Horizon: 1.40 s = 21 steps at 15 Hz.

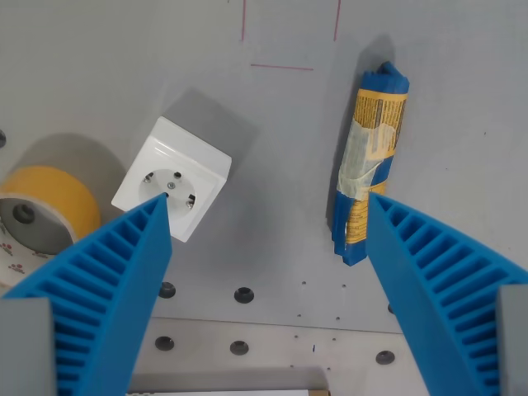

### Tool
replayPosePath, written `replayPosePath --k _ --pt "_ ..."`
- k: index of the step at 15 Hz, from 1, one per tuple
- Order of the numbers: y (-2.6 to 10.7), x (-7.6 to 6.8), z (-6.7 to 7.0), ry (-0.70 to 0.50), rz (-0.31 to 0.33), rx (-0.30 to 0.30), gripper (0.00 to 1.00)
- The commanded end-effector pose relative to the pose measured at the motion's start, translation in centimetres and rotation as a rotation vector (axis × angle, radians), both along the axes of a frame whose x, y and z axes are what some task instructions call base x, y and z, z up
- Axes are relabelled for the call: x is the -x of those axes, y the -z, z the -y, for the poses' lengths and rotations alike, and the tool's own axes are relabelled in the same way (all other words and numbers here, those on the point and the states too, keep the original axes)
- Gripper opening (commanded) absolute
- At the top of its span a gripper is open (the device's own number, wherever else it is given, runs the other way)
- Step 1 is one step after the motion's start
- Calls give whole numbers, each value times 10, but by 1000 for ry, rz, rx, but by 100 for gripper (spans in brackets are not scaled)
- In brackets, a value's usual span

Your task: Pick up the blue bag

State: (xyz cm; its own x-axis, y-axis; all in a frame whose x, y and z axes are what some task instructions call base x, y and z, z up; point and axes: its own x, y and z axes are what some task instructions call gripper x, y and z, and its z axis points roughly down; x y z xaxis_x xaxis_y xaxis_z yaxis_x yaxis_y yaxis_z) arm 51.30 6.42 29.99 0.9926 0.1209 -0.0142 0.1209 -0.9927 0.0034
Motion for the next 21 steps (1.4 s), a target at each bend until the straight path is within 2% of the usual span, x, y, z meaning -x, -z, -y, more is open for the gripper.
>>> replayPosePath --k 1,5,8,13,21 --pt "-1 0 0 0 3 0 100" --pt "3 1 2 4 4 -2 100" --pt "15 5 9 12 17 -5 100" --pt "41 16 32 15 72 -18 100" --pt "83 36 72 27 86 -21 100"
